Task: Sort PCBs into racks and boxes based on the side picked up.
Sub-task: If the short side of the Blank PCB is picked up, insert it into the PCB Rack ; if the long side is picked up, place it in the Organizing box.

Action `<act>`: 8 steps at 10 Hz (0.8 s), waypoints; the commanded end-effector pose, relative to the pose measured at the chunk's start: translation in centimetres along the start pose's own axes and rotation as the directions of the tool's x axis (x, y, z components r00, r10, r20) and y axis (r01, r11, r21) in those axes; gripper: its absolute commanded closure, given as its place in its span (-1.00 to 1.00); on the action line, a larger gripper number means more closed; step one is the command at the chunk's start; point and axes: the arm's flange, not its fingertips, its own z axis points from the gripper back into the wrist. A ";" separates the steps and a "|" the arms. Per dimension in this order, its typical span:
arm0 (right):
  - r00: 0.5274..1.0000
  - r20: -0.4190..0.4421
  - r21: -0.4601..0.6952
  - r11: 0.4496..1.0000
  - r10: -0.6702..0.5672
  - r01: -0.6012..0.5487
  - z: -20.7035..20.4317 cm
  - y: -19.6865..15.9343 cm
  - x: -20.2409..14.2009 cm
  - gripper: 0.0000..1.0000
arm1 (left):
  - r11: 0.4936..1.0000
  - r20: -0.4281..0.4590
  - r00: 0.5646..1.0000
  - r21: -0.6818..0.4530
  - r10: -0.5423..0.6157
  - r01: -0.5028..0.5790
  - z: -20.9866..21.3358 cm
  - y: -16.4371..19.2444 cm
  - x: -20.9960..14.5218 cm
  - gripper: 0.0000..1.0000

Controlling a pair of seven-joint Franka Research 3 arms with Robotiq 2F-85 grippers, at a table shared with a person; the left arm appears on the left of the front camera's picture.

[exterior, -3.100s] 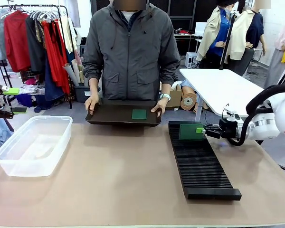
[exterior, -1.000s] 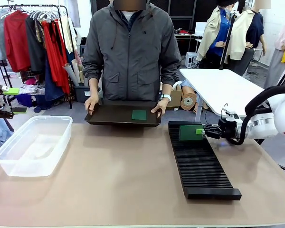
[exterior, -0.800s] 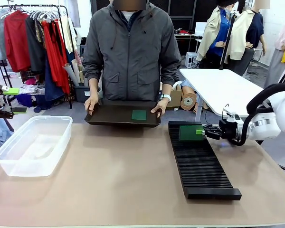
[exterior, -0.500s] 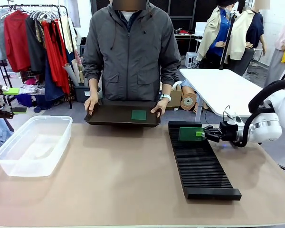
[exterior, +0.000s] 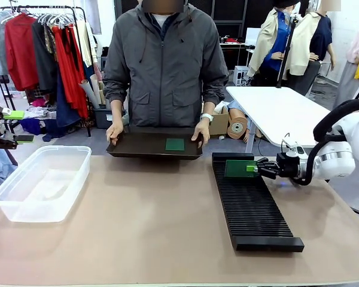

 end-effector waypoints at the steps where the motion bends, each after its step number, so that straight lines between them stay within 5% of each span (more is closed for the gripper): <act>1: 0.997 -0.071 -0.025 1.000 0.002 -0.003 -0.8 0.0 -1.4 1.00 | 1.000 -0.004 1.000 0.000 0.003 -0.003 0.1 -0.3 0.1 -1.00; 5: 0.998 -0.063 -0.018 1.000 -0.001 0.000 -0.8 -0.3 -0.9 0.88 | 1.000 -0.004 1.000 0.000 0.003 -0.003 0.1 -0.3 0.1 -1.00; 8: 1.000 -0.017 -0.005 1.000 0.006 -0.006 -0.9 -0.3 -0.4 -0.14 | 1.000 -0.004 1.000 0.000 0.003 -0.003 0.1 -0.3 0.1 -1.00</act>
